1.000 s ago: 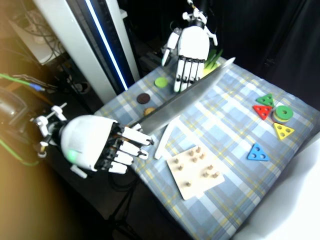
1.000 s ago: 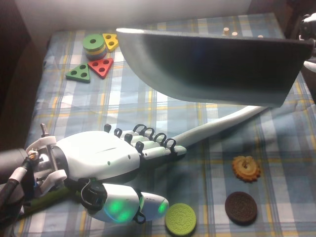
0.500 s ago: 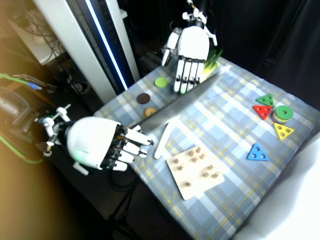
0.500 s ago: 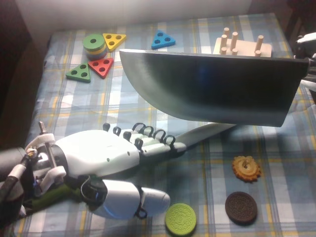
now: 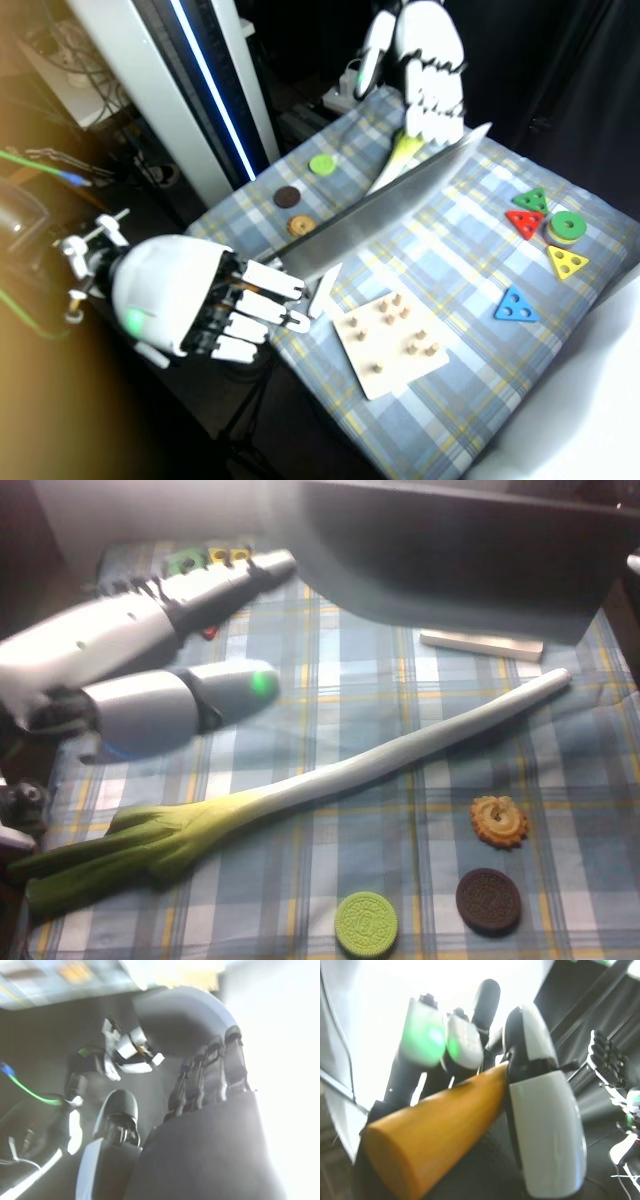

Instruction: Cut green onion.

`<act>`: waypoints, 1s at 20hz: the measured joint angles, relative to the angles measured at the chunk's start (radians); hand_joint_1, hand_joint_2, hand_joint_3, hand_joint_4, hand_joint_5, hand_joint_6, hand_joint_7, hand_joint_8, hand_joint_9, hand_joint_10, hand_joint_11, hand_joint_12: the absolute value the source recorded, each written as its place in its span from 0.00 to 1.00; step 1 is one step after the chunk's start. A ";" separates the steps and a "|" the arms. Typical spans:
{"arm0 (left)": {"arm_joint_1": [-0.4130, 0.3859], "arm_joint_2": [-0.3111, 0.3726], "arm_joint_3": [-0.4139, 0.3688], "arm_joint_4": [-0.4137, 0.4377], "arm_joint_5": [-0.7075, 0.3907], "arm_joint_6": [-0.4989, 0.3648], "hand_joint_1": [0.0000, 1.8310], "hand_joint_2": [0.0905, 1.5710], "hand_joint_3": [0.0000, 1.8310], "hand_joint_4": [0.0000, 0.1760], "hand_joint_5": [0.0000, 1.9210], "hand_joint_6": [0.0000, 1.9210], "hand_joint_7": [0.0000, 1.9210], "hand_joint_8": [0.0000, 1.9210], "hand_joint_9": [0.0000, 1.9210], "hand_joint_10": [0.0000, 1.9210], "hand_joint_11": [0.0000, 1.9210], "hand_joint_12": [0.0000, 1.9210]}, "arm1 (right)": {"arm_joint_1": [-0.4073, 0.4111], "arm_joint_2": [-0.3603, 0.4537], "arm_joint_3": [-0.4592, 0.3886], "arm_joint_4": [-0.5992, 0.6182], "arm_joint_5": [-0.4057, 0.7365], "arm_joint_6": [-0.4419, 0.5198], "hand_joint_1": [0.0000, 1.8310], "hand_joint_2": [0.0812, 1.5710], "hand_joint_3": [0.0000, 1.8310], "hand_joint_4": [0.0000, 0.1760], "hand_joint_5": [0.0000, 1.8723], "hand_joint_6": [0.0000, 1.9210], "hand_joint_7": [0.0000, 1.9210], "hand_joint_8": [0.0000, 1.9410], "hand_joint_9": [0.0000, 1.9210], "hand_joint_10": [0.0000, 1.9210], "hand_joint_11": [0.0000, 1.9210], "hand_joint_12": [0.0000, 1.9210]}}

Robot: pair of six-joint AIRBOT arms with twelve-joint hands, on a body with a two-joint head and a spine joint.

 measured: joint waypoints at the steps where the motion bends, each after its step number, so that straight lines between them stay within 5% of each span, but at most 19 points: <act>1: 0.014 0.012 -0.003 -0.017 -0.040 0.000 0.00 0.88 0.01 0.00 0.00 0.00 0.00 0.00 0.00 0.00 0.00 0.00 | 0.011 0.000 0.010 0.002 -0.007 -0.001 0.63 0.83 0.00 0.53 0.61 1.00 0.72 1.00 0.78 1.00 0.81 1.00; 6: 0.060 0.036 -0.025 -0.061 -0.188 0.001 0.00 0.87 0.00 0.05 0.00 0.00 0.00 0.00 0.00 0.00 0.00 0.00 | 0.074 0.000 0.056 0.005 -0.091 -0.009 0.72 0.81 0.00 0.49 0.62 1.00 0.73 1.00 0.80 1.00 0.84 1.00; 10: 0.080 0.036 -0.031 -0.092 -0.215 0.001 0.00 0.87 0.00 0.00 0.01 0.00 0.01 0.00 0.00 0.00 0.00 0.00 | 0.112 -0.002 0.083 0.007 -0.148 -0.018 0.74 0.80 0.00 0.48 0.65 1.00 0.75 1.00 0.82 1.00 0.85 1.00; 11: 0.088 0.036 -0.031 -0.101 -0.225 0.001 0.00 0.87 0.00 0.00 0.00 0.00 0.00 0.00 0.00 0.00 0.00 0.00 | 0.116 -0.006 0.088 0.011 -0.157 -0.023 0.71 0.81 0.00 0.00 0.66 1.00 0.75 1.00 0.82 1.00 0.85 1.00; 14: 0.109 0.041 -0.036 -0.128 -0.257 0.001 0.00 0.84 0.00 0.11 0.00 0.00 0.01 0.00 0.00 0.00 0.00 0.00 | 0.116 -0.016 0.102 0.021 -0.193 -0.023 0.72 0.82 0.00 0.00 0.62 1.00 0.73 1.00 0.82 1.00 0.84 1.00; 16: 0.113 0.047 -0.036 -0.131 -0.266 0.001 0.00 0.85 0.00 0.00 0.00 0.00 0.00 0.00 0.00 0.00 0.00 0.00 | 0.116 -0.024 0.114 0.017 -0.213 -0.024 0.70 0.82 0.00 0.00 0.61 1.00 0.72 1.00 0.81 1.00 0.85 1.00; 17: 0.122 0.047 -0.036 -0.136 -0.276 0.001 0.00 0.84 0.00 0.11 0.00 0.00 0.00 0.00 0.00 0.00 0.00 0.00 | 0.116 -0.027 0.121 0.018 -0.227 -0.024 0.71 0.82 0.00 0.00 0.61 1.00 0.71 1.00 0.81 1.00 0.85 1.00; 20: 0.128 0.047 -0.038 -0.141 -0.278 0.002 0.00 0.85 0.00 0.00 0.01 0.00 0.00 0.00 0.00 0.00 0.00 0.00 | 0.123 -0.028 0.129 0.023 -0.241 -0.023 0.72 0.82 0.00 0.00 0.57 1.00 0.71 1.00 0.81 1.00 0.85 1.00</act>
